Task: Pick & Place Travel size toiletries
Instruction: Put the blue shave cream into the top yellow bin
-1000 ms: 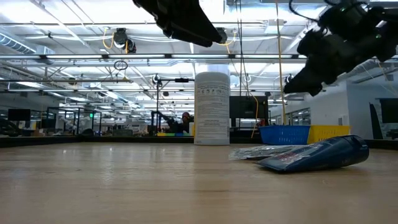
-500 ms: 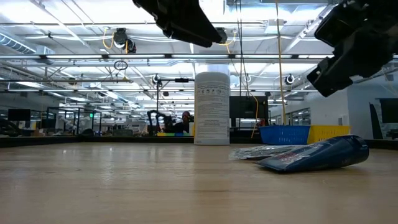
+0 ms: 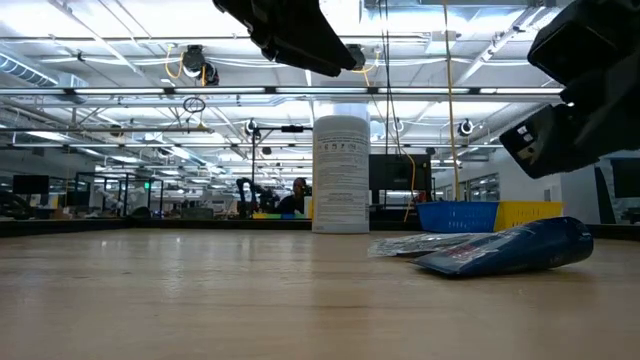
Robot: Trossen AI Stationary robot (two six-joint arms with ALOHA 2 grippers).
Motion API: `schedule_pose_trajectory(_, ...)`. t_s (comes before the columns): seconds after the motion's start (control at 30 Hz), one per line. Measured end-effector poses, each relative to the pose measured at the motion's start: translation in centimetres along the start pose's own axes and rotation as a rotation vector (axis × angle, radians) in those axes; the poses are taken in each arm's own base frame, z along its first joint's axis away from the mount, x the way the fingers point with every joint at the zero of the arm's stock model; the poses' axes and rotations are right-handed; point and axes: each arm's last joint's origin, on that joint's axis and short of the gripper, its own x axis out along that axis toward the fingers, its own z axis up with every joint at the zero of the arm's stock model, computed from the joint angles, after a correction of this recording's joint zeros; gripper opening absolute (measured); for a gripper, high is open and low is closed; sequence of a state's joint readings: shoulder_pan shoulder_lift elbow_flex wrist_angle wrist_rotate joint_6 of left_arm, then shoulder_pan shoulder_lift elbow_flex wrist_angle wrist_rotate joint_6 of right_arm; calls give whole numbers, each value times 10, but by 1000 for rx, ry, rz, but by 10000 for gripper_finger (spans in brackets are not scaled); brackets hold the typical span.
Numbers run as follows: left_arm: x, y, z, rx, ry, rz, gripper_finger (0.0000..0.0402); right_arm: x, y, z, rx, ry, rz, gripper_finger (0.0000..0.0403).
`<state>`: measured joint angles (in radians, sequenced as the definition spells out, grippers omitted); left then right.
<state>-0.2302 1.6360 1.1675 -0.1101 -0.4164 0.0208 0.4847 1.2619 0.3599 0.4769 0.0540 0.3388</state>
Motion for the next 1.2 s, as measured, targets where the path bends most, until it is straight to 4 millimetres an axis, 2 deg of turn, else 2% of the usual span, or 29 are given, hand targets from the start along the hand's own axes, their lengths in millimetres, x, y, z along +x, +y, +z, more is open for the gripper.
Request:
schedule_pose_trajectory(0.33, 0, 0, 0, -4, 0, 0, 255, 27, 6, -17, -30, 46, -19, 144)
schedule_pose_trajectory(0.57, 0, 0, 0, -5, -1, 0, 255, 44, 12, -16, -49, 71, -25, 144)
schedule_pose_trajectory(0.97, 0, 0, 0, -8, -1, 0, 255, 61, 13, -19, -24, 104, -41, 144)
schedule_pose_trajectory(1.2, 0, 0, 0, -8, -1, 0, 255, 65, 13, -18, -15, 109, -49, 144)
